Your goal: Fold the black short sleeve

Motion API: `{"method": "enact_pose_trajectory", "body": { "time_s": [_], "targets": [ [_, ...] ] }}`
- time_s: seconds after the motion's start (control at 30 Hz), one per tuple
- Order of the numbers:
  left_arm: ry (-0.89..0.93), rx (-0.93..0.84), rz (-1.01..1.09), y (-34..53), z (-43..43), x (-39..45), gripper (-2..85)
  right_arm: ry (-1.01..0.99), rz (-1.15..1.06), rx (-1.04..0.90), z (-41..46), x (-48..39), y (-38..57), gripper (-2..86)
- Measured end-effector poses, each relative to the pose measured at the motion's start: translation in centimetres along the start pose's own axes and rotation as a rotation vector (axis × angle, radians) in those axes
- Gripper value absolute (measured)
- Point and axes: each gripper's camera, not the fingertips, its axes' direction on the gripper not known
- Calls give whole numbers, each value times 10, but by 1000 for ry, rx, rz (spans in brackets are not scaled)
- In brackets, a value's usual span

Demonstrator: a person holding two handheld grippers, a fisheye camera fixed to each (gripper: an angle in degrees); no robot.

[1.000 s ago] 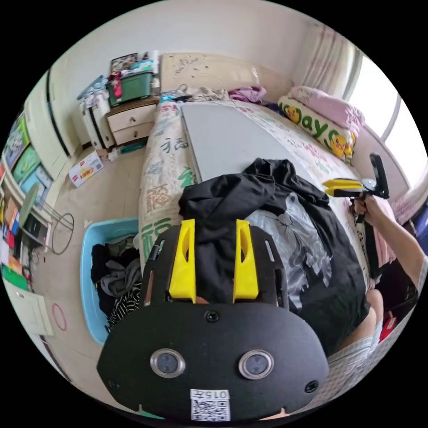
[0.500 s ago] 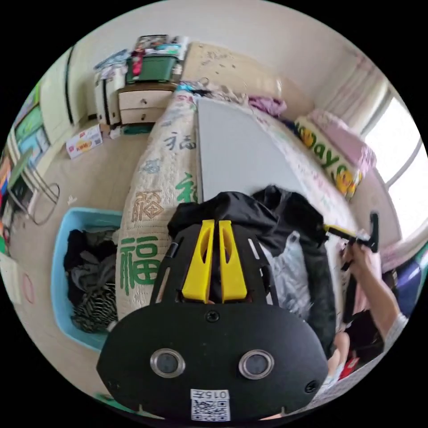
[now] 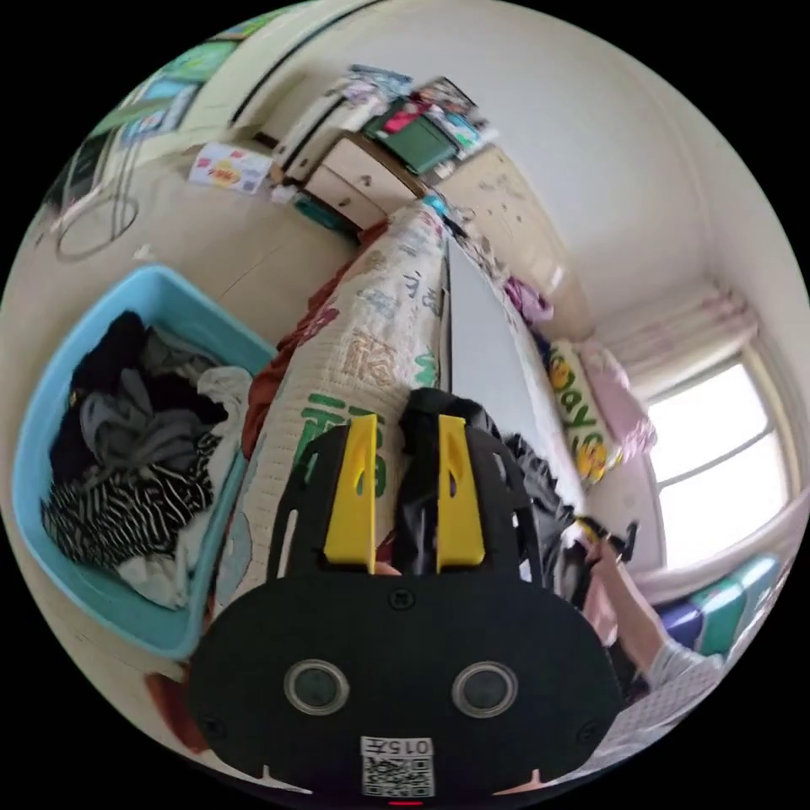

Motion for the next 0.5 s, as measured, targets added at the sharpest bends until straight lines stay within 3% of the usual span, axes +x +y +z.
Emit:
{"method": "enact_pose_trajectory", "body": {
  "time_s": [0.13,0.23,0.37,0.5],
  "targets": [
    [-177,-138,442,-4,40,111,128,192,-89,-1,2,-9,-1,-4],
    [-352,-240,509,-2,79,140,137,180,-69,-13,2,-2,1,-4],
    [-318,-152,389,-2,76,133,138,190,-47,-17,0,6,2,-4],
    [-451,-139,587,22,75,169,131,275,-67,-50,-1,7,5,-4]
  ]
}}
